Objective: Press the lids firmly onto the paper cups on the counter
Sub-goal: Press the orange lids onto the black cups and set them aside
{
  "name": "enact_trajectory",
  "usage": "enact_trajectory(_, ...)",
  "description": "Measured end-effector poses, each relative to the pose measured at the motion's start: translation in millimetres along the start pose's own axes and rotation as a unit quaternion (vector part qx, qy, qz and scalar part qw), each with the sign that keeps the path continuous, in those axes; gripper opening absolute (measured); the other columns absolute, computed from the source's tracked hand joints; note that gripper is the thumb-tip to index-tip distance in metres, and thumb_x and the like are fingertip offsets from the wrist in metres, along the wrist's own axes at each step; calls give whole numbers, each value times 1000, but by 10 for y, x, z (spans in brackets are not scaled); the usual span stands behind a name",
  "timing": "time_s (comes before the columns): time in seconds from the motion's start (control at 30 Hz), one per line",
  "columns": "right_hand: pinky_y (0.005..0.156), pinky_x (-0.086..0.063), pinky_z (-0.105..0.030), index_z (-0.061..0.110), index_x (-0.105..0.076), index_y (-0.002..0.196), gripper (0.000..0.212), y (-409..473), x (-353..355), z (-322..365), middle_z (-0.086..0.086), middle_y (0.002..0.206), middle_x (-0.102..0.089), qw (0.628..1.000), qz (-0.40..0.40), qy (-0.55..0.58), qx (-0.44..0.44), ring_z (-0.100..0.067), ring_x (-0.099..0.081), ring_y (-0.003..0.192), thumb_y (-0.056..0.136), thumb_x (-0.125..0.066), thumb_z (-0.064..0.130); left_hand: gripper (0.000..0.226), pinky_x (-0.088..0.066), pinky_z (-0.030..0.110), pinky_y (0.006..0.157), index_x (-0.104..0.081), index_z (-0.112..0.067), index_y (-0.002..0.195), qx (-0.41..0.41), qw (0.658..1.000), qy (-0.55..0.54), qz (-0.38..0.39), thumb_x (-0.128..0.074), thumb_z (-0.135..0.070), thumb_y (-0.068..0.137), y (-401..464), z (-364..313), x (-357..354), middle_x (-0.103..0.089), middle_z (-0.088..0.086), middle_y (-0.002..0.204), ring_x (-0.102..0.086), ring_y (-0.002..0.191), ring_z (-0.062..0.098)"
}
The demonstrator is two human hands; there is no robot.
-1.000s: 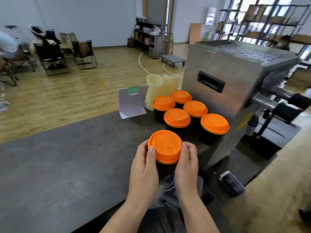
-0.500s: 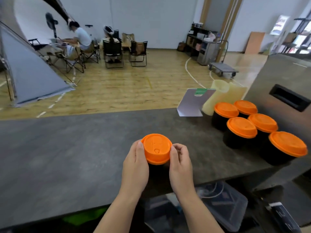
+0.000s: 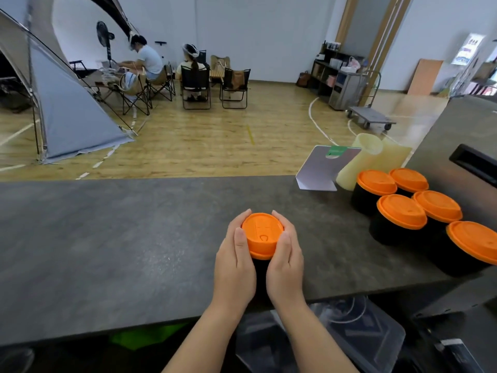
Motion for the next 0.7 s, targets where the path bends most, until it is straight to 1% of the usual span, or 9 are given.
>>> enact_trajectory(0.07,86,-46,-8,47,-45,125,33,14,-15,-12,26,122,-52,1000,-21,12,14,11,-53,111,99,-25,45,39,-48,13,89,-47,-47,131,-4,1000,-11,-8,-25,-52,100,-5,1,-15,-56,-32,123,-57,114,-5)
enact_trajectory(0.17,86,-46,-8,44,-46,125,36,21,-10,-21,25,121,-54,998,-36,12,47,10,-55,110,97,-23,49,38,-48,11,85,-45,-46,130,-16,1000,-11,-17,-23,-54,100,6,28,-38,-57,-28,120,-58,110,-4)
enact_trajectory(0.23,86,-46,-7,43,-45,126,38,20,-1,-41,30,118,-55,998,-32,13,52,11,-55,109,97,-22,50,41,-48,11,84,-44,-44,130,-25,999,-13,-18,-22,-56,98,9,50,-49,-57,-24,120,-58,110,-3)
enact_trajectory(0.33,86,-45,-8,45,-44,127,36,33,10,-74,43,115,-54,998,-23,0,55,10,-56,109,99,-22,47,48,-47,10,83,-45,-37,132,-36,999,-17,-20,-21,-58,96,14,56,-54,-57,-19,121,-58,109,-4)
enact_trajectory(0.4,87,-46,-8,47,-43,127,37,26,15,-62,46,115,-52,998,-17,-8,56,10,-55,110,98,-21,49,51,-47,10,83,-46,-34,133,-39,999,-18,-21,-21,-59,95,15,61,-53,-58,-17,122,-59,108,-3)
enact_trajectory(0.5,89,-46,-8,47,-44,126,33,19,31,-45,36,116,-55,999,-1,-17,44,10,-55,111,101,-24,46,48,-49,17,88,-46,-41,131,-34,999,-6,-17,-22,-61,95,24,87,-38,-58,-16,124,-58,111,1)
enact_trajectory(0.57,86,-46,-9,43,-51,120,26,51,80,-23,28,111,-59,999,3,-20,25,9,-57,106,105,-31,36,37,-48,27,97,-51,-47,124,-41,998,30,-45,-26,-57,98,61,80,42,-59,-19,122,-57,115,4)
enact_trajectory(0.63,77,-47,-12,30,-63,101,25,125,179,-9,15,94,-68,1000,-23,-11,9,2,-63,90,106,-40,24,23,-49,38,99,-56,-48,111,-35,992,53,-109,-38,-54,99,129,59,195,-61,-22,116,-56,115,4)
enact_trajectory(0.7,65,-46,-14,16,-64,84,26,175,241,28,1,74,-66,999,-42,-3,8,-6,-61,71,103,-47,21,13,-51,40,94,-59,-45,96,-34,984,72,-160,-49,-54,97,194,7,342,-62,-19,104,-57,106,4)
Point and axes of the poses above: each hand's wrist, its own y-axis towards the middle knuckle, its own x-axis out of the back of the hand, z = x × y, the point moved 5 cm from there along y, towards the middle knuckle
